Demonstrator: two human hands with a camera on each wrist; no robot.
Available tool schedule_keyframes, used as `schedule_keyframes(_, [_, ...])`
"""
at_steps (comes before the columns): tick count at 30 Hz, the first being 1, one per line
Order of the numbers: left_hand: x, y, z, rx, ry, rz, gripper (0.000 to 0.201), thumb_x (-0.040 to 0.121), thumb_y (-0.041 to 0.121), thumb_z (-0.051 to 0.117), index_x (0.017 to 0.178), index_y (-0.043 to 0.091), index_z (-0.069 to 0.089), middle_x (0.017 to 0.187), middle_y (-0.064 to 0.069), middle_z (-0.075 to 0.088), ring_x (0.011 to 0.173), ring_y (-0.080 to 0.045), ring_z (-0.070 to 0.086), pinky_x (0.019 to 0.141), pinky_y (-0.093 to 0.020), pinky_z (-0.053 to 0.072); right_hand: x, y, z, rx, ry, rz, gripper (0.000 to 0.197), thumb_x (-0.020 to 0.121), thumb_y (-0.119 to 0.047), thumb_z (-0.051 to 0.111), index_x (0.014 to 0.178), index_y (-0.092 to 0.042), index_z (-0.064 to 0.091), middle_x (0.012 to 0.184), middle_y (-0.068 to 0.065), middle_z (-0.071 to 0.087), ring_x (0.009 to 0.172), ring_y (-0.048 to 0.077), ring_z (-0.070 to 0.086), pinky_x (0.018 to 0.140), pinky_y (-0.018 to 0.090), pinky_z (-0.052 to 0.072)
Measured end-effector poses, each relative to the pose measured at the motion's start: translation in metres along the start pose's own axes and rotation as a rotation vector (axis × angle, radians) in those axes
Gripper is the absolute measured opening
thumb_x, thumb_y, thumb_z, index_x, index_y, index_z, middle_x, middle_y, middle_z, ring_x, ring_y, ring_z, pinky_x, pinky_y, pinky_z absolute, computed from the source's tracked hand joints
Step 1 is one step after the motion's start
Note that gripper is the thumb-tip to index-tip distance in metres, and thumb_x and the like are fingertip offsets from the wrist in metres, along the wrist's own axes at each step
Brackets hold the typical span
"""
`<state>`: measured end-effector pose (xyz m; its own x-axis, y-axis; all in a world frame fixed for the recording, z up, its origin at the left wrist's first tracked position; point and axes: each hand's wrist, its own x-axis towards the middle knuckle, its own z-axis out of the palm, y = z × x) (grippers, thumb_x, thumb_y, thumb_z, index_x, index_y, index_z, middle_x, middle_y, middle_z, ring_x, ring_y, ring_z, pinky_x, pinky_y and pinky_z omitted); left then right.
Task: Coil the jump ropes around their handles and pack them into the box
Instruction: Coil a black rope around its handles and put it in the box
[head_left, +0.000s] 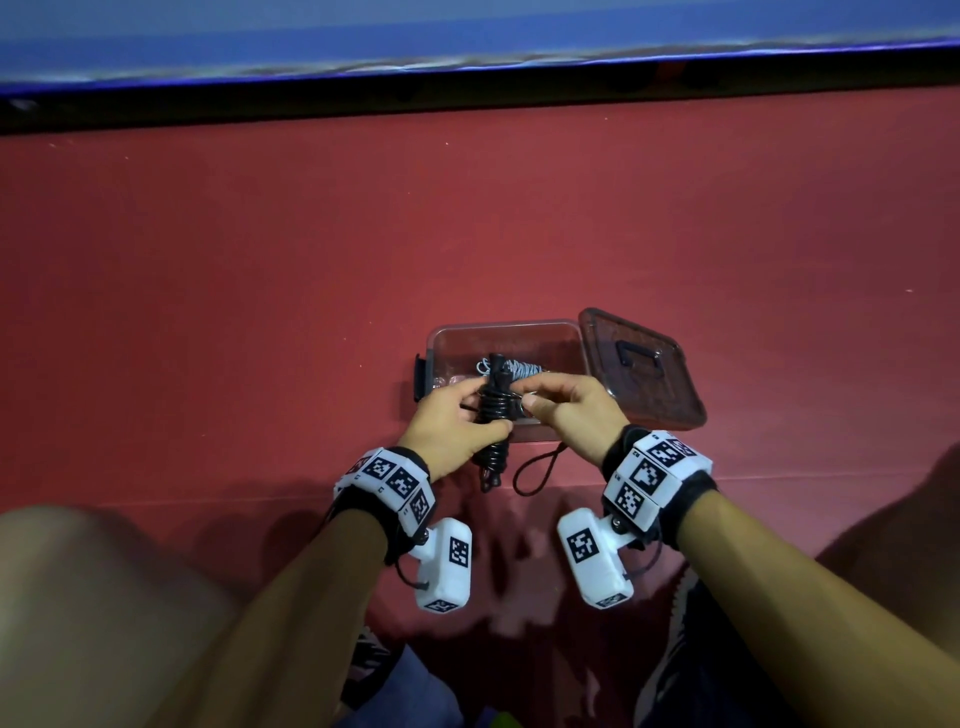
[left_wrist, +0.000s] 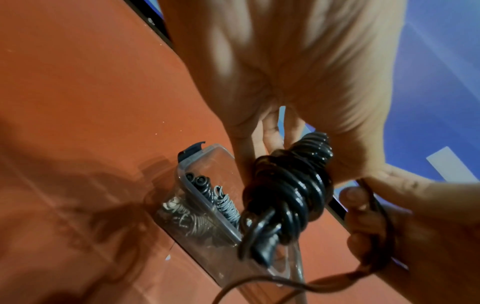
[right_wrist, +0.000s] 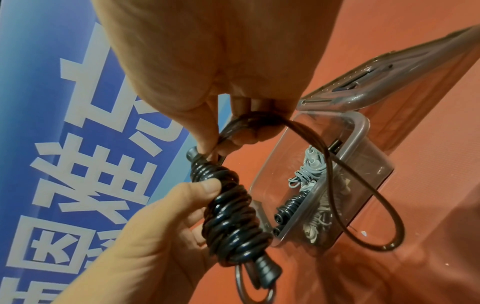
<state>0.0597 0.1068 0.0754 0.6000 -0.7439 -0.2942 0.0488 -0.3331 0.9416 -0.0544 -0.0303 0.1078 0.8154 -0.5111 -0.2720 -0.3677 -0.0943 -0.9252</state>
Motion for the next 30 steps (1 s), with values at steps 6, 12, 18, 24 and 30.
schedule_keyframes(6, [-0.001,0.001,0.0,-0.098,0.005,-0.069,0.048,0.081,-0.001,0.075,0.122,0.016,0.059,0.103,-0.009,0.073,0.093,-0.021,0.072,0.085,-0.033,0.058,0.004,0.003,-0.004,0.017,0.011,0.021,0.015,0.093,-0.006,0.066,0.102,-0.011,0.077,0.091,0.0,0.075,0.077,-0.003,0.063,0.071,0.001,0.043])
schedule_keyframes(12, [-0.005,0.006,0.002,-0.187,-0.085,-0.087,0.048,0.079,-0.002,0.078,0.121,0.01,0.059,0.116,-0.016,0.072,0.099,-0.019,0.072,0.085,-0.025,0.056,0.002,0.001,-0.006,0.102,-0.015,0.039,0.013,0.089,-0.002,0.07,0.1,-0.003,0.076,0.08,0.0,0.072,0.063,-0.006,0.062,0.066,0.007,0.046])
schedule_keyframes(18, [-0.004,0.002,0.001,-0.142,-0.034,-0.098,0.063,0.075,0.002,0.087,0.126,0.007,0.052,0.114,-0.01,0.074,0.106,-0.021,0.073,0.098,-0.036,0.056,0.002,0.003,-0.003,0.166,-0.021,0.071,0.017,0.089,-0.002,0.071,0.106,0.001,0.069,0.086,0.014,0.07,0.062,0.003,0.066,0.061,0.011,0.049])
schedule_keyframes(24, [-0.005,0.002,-0.001,-0.113,-0.038,-0.089,0.046,0.079,0.002,0.083,0.116,0.015,0.06,0.11,-0.011,0.074,0.101,-0.022,0.073,0.089,-0.034,0.058,0.007,0.014,-0.005,-0.002,-0.109,0.038,0.017,0.096,-0.014,0.064,0.108,-0.006,0.074,0.094,0.003,0.075,0.073,-0.006,0.064,0.072,0.006,0.046])
schedule_keyframes(30, [-0.006,0.004,-0.004,-0.089,-0.023,-0.06,0.039,0.081,0.003,0.081,0.107,0.027,0.067,0.109,-0.007,0.075,0.1,-0.017,0.072,0.079,-0.016,0.054,0.01,0.017,-0.006,0.056,-0.11,0.092,0.016,0.098,-0.007,0.059,0.109,-0.005,0.071,0.086,0.001,0.072,0.07,0.0,0.062,0.073,0.015,0.047])
